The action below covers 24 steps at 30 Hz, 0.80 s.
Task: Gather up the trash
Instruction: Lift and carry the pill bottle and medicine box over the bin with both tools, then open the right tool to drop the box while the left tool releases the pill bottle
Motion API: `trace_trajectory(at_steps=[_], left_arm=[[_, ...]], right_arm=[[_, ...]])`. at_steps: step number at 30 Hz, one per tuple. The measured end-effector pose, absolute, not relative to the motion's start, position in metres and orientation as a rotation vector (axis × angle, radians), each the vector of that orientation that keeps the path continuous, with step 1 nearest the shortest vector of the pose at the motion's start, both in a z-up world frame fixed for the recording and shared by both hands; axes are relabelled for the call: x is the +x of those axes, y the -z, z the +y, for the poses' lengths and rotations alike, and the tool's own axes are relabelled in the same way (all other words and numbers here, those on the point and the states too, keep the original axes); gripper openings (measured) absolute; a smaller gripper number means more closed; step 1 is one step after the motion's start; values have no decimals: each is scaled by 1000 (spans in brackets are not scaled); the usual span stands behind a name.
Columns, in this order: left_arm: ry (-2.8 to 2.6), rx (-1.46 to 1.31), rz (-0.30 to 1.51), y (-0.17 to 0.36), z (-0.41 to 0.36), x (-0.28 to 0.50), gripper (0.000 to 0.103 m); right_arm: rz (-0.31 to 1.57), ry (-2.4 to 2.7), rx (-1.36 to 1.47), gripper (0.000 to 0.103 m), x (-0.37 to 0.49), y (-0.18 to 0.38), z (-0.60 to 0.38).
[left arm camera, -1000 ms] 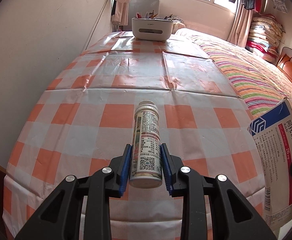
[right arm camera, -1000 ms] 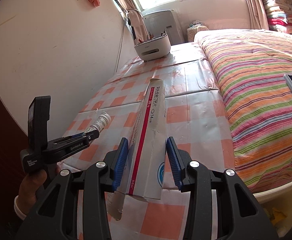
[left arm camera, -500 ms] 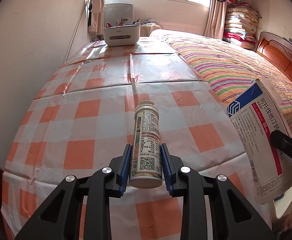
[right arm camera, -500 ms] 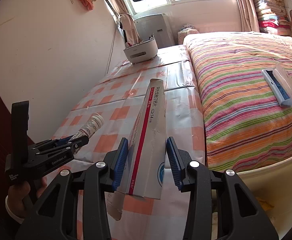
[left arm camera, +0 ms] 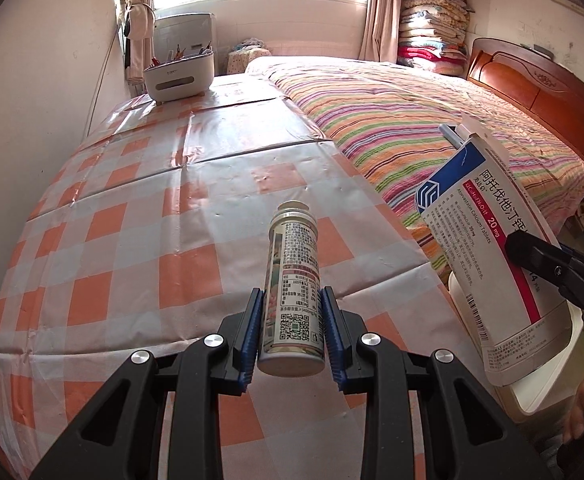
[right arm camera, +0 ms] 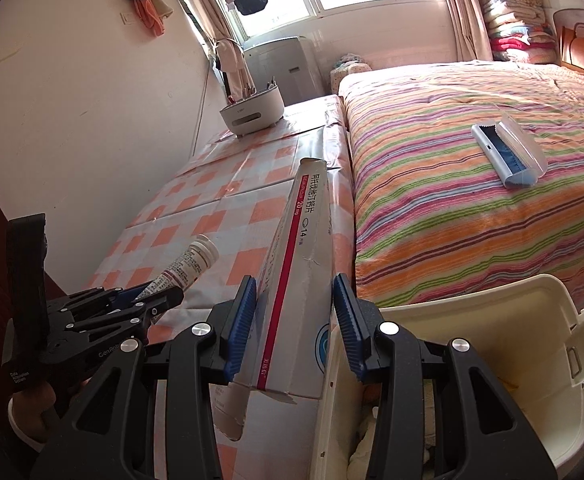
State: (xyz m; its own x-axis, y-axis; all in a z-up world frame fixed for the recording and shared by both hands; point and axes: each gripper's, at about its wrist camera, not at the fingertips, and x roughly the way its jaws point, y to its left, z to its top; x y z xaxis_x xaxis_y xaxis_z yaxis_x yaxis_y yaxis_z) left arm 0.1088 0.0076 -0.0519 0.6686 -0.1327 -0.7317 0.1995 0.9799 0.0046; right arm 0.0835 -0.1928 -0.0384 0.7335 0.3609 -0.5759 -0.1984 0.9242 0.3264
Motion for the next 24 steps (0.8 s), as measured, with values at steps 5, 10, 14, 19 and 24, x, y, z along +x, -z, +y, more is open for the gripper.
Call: trace_trajectory(at_steps=[5, 10, 14, 19, 24], left_arm=[[236, 108, 817, 54, -14, 102, 28], [285, 123, 816, 55, -38, 96, 28], [328, 137, 814, 55, -57, 91, 28], [373, 151, 808, 53, -79, 85, 29], [414, 154, 817, 55, -97, 80, 28]], right_arm=[[669, -280, 259, 39, 72, 39, -209], [663, -256, 276, 39, 64, 40, -224], [653, -228, 280, 39, 58, 41, -237], [652, -190, 306, 39, 52, 45, -257], [643, -142, 320, 39, 44, 48, -274]])
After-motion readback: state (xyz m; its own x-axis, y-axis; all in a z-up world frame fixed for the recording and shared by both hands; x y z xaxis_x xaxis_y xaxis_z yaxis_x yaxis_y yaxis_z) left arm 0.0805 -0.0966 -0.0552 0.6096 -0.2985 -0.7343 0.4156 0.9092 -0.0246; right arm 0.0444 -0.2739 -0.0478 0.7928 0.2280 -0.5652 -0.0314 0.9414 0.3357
